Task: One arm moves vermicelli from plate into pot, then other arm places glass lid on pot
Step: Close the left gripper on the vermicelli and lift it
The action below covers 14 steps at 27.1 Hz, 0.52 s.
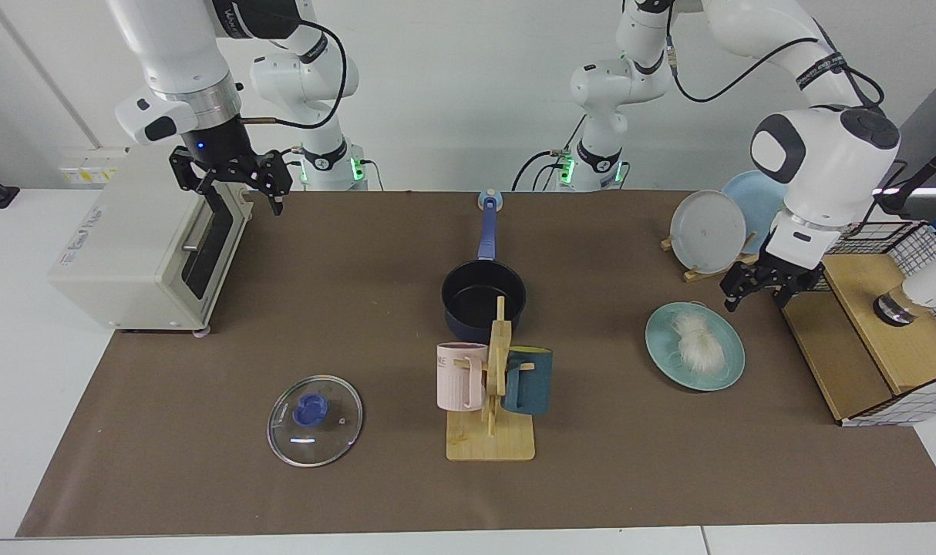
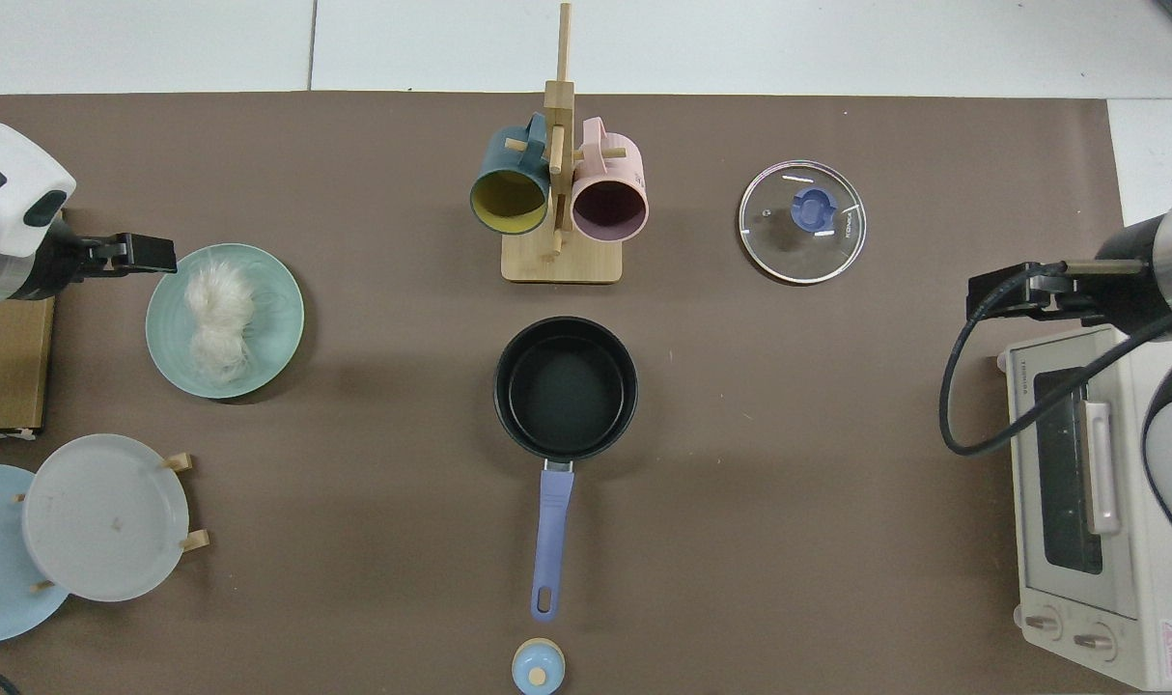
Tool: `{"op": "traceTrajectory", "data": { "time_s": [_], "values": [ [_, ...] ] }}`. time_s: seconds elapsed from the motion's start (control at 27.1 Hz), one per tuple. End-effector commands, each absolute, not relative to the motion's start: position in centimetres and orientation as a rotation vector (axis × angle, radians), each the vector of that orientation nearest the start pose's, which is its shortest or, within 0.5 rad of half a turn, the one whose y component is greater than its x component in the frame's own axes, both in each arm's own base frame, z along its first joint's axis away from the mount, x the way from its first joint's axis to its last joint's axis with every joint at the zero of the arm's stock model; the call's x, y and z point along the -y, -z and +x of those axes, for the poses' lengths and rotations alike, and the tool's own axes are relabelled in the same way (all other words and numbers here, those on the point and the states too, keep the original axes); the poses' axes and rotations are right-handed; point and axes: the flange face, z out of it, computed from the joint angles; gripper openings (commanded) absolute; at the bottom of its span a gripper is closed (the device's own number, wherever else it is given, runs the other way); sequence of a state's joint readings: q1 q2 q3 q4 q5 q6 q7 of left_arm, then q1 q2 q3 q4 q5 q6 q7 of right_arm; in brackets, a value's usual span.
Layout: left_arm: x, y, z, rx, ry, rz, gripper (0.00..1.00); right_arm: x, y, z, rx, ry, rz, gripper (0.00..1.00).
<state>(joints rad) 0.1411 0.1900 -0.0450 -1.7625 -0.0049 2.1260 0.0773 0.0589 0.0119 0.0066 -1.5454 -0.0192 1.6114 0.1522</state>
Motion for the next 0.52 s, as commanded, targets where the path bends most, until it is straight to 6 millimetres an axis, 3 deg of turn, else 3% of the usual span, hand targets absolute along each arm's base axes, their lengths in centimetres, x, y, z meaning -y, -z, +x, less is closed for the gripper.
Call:
{"op": "traceTrajectory", "data": {
  "time_s": [0.0,0.3,0.48],
  "values": [
    [-6.1,-43.8,64.3,0.034,0.267,-3.134,1.0,-3.2,-63.6,56.1,-0.103,0.101,-3.134,1.0],
    [-4.4,-38.3,65.4,0.116,0.223,-3.152,1.0,-3.2,-63.5,56.1,-0.103,0.098,-3.134,1.0],
    [-4.2,-36.0,64.4,0.113,0.16,-3.158,1.0,-3.2,-63.6,56.1,-0.103,0.101,-3.134,1.0]
  ]
}}
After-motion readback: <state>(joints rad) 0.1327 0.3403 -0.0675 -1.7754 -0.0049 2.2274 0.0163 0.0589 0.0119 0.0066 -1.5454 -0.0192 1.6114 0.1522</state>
